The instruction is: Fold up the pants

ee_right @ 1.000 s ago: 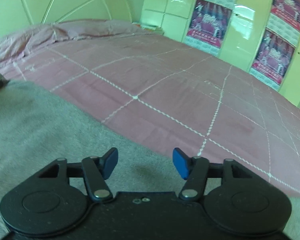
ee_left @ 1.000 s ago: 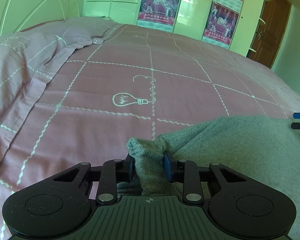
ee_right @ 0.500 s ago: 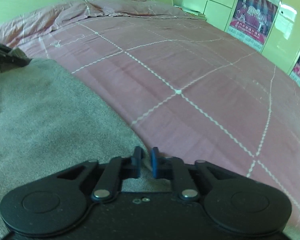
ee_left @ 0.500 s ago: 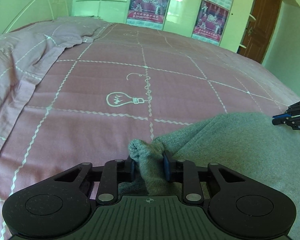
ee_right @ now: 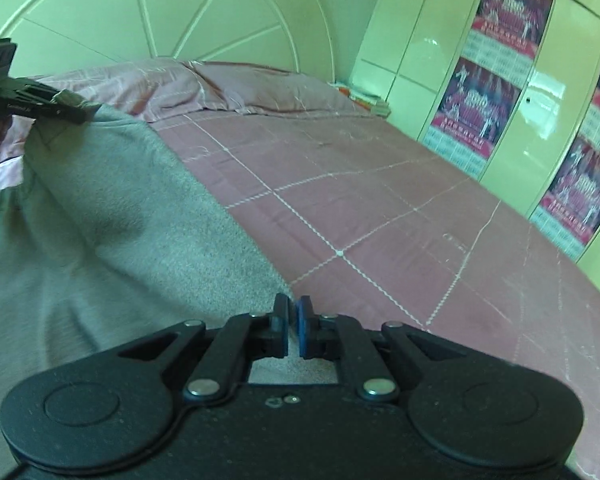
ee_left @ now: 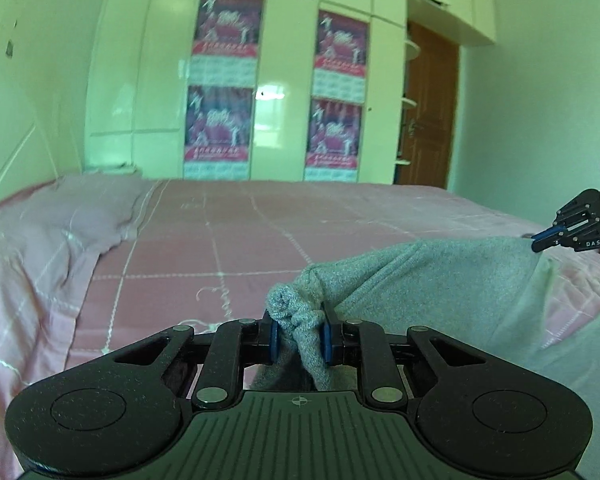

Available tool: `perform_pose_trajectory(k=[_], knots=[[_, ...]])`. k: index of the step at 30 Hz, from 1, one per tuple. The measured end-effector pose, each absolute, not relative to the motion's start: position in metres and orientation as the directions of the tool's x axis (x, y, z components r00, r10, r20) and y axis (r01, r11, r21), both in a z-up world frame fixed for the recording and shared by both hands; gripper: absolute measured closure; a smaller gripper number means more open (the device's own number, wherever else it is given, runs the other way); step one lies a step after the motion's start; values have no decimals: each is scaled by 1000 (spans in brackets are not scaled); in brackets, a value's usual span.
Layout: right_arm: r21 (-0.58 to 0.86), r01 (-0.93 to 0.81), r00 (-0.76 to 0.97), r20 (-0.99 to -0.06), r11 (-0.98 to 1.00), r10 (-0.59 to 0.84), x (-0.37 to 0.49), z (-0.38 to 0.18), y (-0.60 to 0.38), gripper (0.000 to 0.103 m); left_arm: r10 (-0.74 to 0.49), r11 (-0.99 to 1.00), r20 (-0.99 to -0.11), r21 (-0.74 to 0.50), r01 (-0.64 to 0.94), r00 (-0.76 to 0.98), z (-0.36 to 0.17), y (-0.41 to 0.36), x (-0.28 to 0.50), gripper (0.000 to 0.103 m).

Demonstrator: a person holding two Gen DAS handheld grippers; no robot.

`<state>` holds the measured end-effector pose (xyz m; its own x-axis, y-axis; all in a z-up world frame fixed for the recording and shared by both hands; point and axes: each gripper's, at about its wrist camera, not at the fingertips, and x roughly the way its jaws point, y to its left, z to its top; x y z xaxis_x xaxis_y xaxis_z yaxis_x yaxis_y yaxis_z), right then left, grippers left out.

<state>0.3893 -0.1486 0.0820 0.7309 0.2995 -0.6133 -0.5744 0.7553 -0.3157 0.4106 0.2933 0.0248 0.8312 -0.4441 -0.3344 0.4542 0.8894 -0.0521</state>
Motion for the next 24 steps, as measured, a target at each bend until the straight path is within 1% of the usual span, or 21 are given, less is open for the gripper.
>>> perform_pose_trajectory(k=[3, 6, 7, 8, 9, 10, 11, 12, 13, 14, 17, 19, 20, 24], knots=[[-364, -583, 740, -608, 727, 289, 342, 83, -141, 103, -452, 876, -326, 13, 482, 830, 31, 289, 374, 83], [-414, -588, 747, -608, 695, 270, 297, 70, -129, 103, -443, 866, -316, 90, 491, 839, 33, 283, 332, 82], [-438, -590, 751, -606, 678, 262, 283, 64, -125, 103, -431, 873, -314, 92, 479, 846, 31, 281, 317, 79], [-471, -589, 763, -592, 657, 260, 264, 56, -119, 103, -420, 876, -317, 102, 471, 850, 28, 280, 301, 72], [-490, -588, 772, -576, 644, 267, 249, 50, -116, 100, -399, 889, -323, 94, 448, 858, 24, 280, 283, 69], [-497, -582, 780, -565, 644, 269, 233, 44, -113, 84, -393, 900, -337, 52, 433, 856, 17, 281, 267, 66], [-483, -580, 777, -570, 656, 267, 220, 38, -110, 75, -391, 903, -359, 28, 429, 848, 11, 282, 256, 62], [-462, -574, 777, -570, 676, 269, 211, 35, -110, 75, -364, 914, -388, 23, 404, 847, 3, 280, 244, 57], [-430, -565, 775, -570, 704, 274, 205, 32, -111, 75, -327, 932, -408, 8, 361, 852, -4, 280, 232, 43], [-383, -551, 771, -574, 742, 276, 199, 30, -112, 75, -314, 942, -413, -26, 334, 855, -10, 280, 221, 35], [-248, -484, 777, -563, 839, 281, 190, 29, -124, 75, -245, 969, -454, -103, 223, 857, -20, 280, 202, 34], [-186, -437, 789, -548, 880, 276, 186, 31, -131, 76, -185, 982, -506, -124, 142, 842, -25, 276, 198, 34], [-159, -417, 796, -539, 895, 275, 181, 30, -137, 76, -171, 982, -510, -157, 104, 843, -25, 275, 193, 34], [-90, -345, 815, -522, 934, 251, 173, 29, -152, 76, -190, 945, -456, -324, 37, 870, -19, 272, 169, 34]])
